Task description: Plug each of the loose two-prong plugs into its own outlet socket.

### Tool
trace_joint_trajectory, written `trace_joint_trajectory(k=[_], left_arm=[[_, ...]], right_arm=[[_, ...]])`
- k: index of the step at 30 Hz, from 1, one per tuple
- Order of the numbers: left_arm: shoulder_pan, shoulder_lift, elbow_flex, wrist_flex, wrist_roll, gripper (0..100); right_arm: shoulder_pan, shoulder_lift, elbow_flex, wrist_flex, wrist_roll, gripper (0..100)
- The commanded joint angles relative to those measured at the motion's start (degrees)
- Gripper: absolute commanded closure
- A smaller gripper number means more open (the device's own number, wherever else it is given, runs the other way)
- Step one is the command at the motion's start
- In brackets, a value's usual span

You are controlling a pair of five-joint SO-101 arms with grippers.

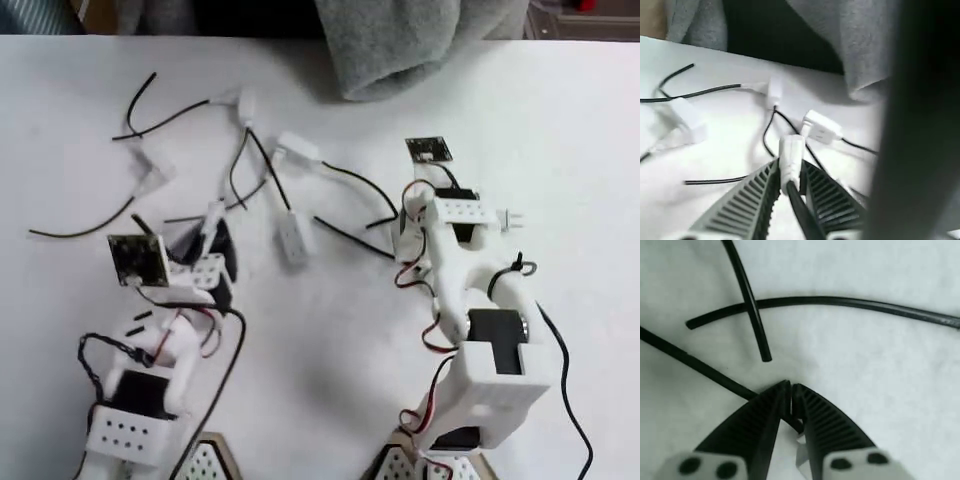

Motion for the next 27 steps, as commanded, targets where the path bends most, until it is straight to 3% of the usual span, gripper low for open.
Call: trace_joint_trajectory(k=[1,11,16,22,27], left_arm=[[-0.57,-0.48,-8.62,7.47,-5.10,98],[6.73,2.42,-16.18,12.40,-15.47,98],[6.46,21.85,-26.64,11.16,-18.99,98],[6.46,46.55,-48.26,20.48,-24.44,98],[6.55,60.00,-53.27,18.81,-26.81,98]], right_arm=[[-0.75,-2.33,0.00,-1.10,-0.44,97.6],[-0.66,-2.33,0.09,-1.10,-0.44,97.8],[-0.66,-2.24,0.09,-1.10,-0.44,97.7],[-0.84,-2.15,0.09,-1.19,-0.44,97.4],[-0.84,-2.07,-0.09,-1.19,-0.44,97.4]])
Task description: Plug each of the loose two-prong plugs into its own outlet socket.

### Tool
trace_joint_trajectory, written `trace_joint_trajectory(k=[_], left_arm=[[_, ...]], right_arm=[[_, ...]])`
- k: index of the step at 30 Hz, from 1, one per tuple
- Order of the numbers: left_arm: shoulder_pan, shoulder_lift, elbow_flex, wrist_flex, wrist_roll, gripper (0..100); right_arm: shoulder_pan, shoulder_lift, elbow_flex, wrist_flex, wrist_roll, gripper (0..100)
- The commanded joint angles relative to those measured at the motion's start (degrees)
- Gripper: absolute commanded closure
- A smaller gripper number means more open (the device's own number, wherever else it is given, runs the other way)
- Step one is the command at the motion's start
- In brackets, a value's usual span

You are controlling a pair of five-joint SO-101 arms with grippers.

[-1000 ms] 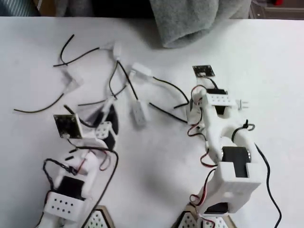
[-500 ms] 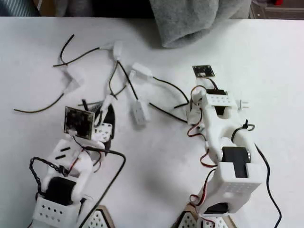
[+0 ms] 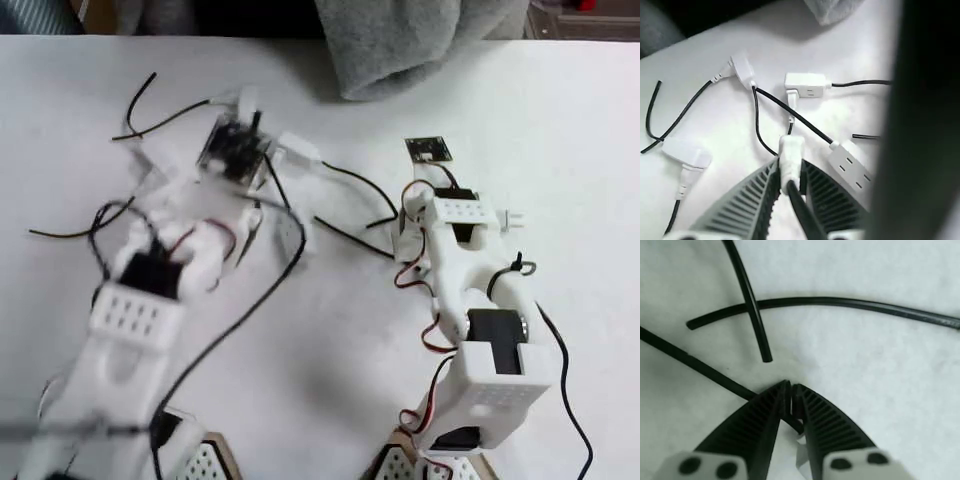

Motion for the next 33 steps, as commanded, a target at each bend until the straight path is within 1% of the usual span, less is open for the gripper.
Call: trace_joint_trajectory(k=[1,3,6,10,13,18,23,26,30,33], left_arm=[[0.75,9.27,-4.04,-2.81,-1.14,98],[1.01,13.58,-2.29,-5.63,-4.57,98],[0.66,18.07,1.23,-10.81,-12.66,98],[0.57,18.15,6.59,-17.85,-22.42,98],[0.57,18.07,8.88,-21.54,-27.34,98],[1.01,18.59,11.52,-28.48,-28.04,98],[1.27,24.04,11.60,-32.88,-27.96,98],[0.84,24.48,10.64,-32.88,-27.25,98],[-2.77,19.38,10.81,-32.53,-21.36,98],[-4.79,12.97,12.13,-27.87,-19.69,98]], right_arm=[[-0.75,-2.07,-0.09,-1.10,-0.44,97.4],[-0.75,-2.07,-0.09,-1.10,-0.44,97.4],[-0.92,-1.98,-0.18,-1.10,-0.44,97.4],[-0.92,-1.98,-0.18,-1.19,-0.44,97.4],[-0.92,-1.98,-0.26,-1.19,-0.44,97.4],[-0.92,-1.98,-0.18,-1.80,-0.44,97.4],[-0.92,-1.98,-0.18,-1.89,-0.44,97.4],[-1.01,-1.98,-0.18,-1.89,-0.44,97.4],[-1.27,-2.07,-0.18,-1.89,-0.44,97.4],[-1.54,-2.42,-0.09,-1.89,-0.18,97.4]])
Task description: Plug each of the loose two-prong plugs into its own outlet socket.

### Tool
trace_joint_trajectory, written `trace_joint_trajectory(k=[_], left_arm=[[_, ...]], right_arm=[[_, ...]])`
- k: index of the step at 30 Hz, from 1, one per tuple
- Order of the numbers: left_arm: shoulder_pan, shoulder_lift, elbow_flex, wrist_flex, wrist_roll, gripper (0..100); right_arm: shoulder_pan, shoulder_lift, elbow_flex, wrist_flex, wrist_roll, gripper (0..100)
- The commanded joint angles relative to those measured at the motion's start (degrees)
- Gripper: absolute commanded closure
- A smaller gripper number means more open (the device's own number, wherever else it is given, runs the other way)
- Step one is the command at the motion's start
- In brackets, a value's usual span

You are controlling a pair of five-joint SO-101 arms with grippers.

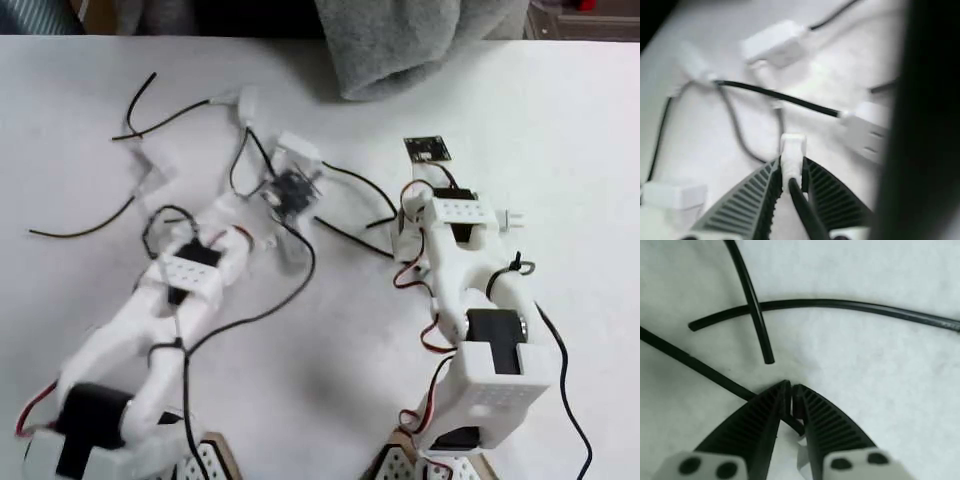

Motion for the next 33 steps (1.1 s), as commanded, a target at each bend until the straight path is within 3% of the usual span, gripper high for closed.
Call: trace_joint_trajectory(k=[1,4,7,11,18,28,33], left_arm=[[-1.98,-9.89,1.32,3.87,2.29,98],[-3.12,-18.51,8.53,4.48,2.29,98],[-4.70,-26.33,17.32,1.85,2.20,98],[-5.23,-35.30,25.93,0.26,2.02,98],[-5.32,-43.30,31.38,0.35,2.20,98],[-7.43,-43.56,31.47,-0.18,2.29,98],[-7.25,-43.47,31.47,-0.18,2.20,98]], right_arm=[[-1.54,-2.59,-0.44,-1.54,0.00,97.4],[-1.63,-6.20,-1.67,0.22,0.09,96.1],[-3.03,-12.97,-1.76,3.30,-0.35,88.0],[-12.00,-17.27,-2.20,5.32,-0.26,75.9],[-26.51,-9.45,-13.01,7.87,-3.87,75.5],[-33.71,9.54,-33.05,11.91,-4.48,75.3],[-33.54,18.24,-40.70,15.60,-4.48,75.3]])
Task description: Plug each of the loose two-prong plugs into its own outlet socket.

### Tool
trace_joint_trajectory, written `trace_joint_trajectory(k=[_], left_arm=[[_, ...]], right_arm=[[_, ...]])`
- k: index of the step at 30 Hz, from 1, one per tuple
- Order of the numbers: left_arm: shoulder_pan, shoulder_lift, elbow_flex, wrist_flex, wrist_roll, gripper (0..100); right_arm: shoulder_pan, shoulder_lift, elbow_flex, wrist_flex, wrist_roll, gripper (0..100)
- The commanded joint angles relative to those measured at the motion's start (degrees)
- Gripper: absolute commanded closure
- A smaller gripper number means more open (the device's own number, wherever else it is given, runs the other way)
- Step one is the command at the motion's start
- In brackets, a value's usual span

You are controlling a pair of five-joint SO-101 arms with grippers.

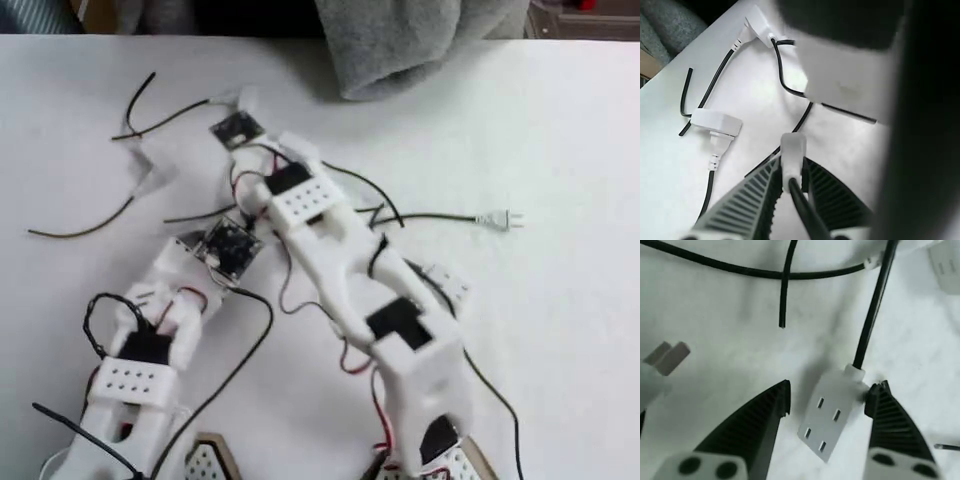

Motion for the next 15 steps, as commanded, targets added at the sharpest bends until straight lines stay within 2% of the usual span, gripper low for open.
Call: trace_joint_trajectory(k=[1,8,13,15], left_arm=[[-0.40,-1.45,-0.18,-1.85,0.44,98],[-0.40,-1.45,-0.18,-1.85,0.44,98],[-0.31,-1.45,-0.18,-1.93,0.26,98],[-0.31,-1.45,-0.18,-1.93,0.26,98]], right_arm=[[0.75,5.49,-8.53,3.74,-0.44,75.3],[5.85,12.79,-17.32,9.98,-0.44,76.1],[6.55,15.87,-21.01,12.79,-0.88,91.0],[6.73,16.13,-22.07,13.93,-5.63,95.7]])
